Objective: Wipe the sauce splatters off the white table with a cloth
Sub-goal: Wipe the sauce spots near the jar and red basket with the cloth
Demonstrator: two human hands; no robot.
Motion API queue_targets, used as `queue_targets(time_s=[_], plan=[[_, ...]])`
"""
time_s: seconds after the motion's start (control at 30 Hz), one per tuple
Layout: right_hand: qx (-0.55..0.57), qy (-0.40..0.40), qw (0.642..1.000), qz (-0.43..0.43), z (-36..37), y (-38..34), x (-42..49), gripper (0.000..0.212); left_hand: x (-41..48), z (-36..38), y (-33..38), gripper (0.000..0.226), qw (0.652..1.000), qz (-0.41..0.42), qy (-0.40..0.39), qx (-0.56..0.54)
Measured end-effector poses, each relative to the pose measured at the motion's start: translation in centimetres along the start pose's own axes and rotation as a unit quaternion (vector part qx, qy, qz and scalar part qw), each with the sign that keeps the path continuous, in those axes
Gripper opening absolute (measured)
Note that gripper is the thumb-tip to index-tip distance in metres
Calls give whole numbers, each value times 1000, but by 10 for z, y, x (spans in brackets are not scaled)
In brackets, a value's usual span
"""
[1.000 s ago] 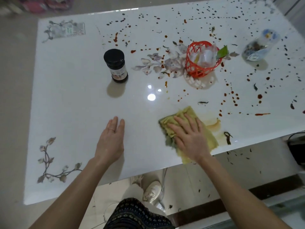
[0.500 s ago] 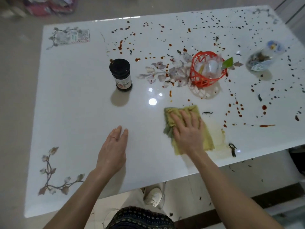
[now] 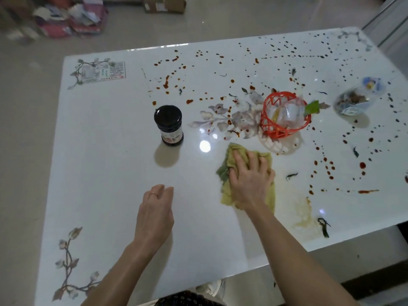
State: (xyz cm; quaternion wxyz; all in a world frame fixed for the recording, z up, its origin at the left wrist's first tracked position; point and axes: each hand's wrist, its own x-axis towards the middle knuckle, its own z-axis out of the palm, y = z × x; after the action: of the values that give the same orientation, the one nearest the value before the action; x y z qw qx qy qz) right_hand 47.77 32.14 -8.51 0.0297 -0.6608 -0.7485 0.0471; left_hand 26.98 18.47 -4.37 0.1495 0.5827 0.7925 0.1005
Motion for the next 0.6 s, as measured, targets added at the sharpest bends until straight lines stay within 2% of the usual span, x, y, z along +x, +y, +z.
queue_targets(time_s=[0.07,0.1,0.23,0.3,0.37,0.5,0.6], plan=[[-12,2,999,39,-2,-8,-4,56,6,0,1,34,1000,-1,3,-13],[-16,-3,999,31,-3,-17,-10,56,8,0,4,36,1000,0,0,-19],[-1,-12,996,-84,-5,-61,-11,54,30,0,17,42,1000,19,-12,-20],[-7,-15,994,-112,-10,-68,13,52,44,-3,23,44,999,32,-14,-18],[-16,-43,994,-102,-14,-66,40,53,57,-7,30,49,999,39,-14,-29],[-8,-44,999,-22,-15,-72,47,55,78,-10,39,57,998,47,-10,-44],[-21,-45,995,-82,-10,-87,30,52,89,-6,42,54,997,41,-8,-61]])
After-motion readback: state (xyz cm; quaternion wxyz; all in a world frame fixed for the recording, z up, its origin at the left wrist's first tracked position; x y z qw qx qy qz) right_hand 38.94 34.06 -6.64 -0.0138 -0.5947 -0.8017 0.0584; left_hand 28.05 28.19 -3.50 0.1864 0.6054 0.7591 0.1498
